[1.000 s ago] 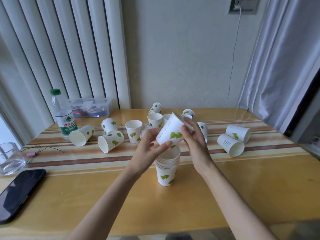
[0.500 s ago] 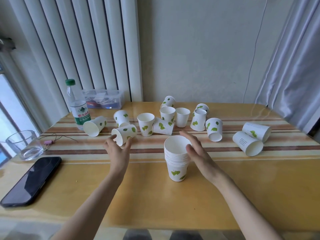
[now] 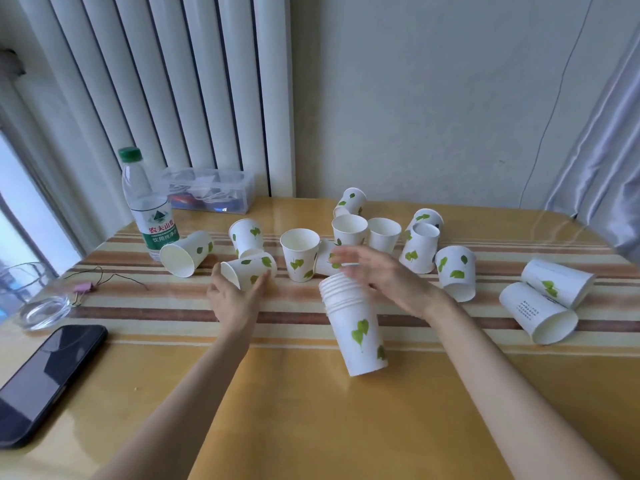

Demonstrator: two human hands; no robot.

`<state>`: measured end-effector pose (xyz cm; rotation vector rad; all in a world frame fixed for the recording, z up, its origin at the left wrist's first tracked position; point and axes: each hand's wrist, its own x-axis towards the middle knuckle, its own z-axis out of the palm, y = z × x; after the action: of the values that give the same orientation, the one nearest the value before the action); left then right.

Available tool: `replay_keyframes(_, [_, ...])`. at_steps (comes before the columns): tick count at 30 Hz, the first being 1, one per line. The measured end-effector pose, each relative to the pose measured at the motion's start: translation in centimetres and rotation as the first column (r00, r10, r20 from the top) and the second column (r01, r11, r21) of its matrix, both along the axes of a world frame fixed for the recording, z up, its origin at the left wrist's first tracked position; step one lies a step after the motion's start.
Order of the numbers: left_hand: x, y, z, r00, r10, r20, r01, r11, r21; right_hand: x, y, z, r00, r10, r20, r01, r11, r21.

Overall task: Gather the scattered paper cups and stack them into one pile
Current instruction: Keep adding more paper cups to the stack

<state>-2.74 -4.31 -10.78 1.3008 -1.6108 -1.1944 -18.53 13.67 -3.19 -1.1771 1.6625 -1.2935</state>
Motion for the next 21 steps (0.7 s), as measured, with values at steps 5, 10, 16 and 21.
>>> replay_keyframes(5, [-0.5, -0.9, -0.3, 0.994, 0.037, 0.106, -0.031, 0.998, -0.061, 1.5, 0.1, -4.0, 0.985, -0.086, -0.15, 0.089, 0.996, 0.016])
replay_keyframes(10, [-0.3, -1.3, -0.5, 0.987, 0.048, 0.151, -0.036, 0.996, -0.082, 1.9, 0.9, -4.7, 0.981, -0.179, -0.068, 0.177, 0.984, -0.027])
replay_keyframes(16, [0.4, -0.7, 0.5, 0.999, -0.018, -0.039, 0.018, 1.0, 0.003, 3.6, 1.9, -5.2, 0.976, -0.211, -0.046, 0.216, 0.967, 0.132])
replay_keyframes(21, [2.1, -0.1, 1.3, 0.994, -0.069, -0.082, 0.069, 0.998, 0.004, 4.9, 1.3, -4.5, 0.938, -0.345, 0.028, 0.346, 0.937, -0.057])
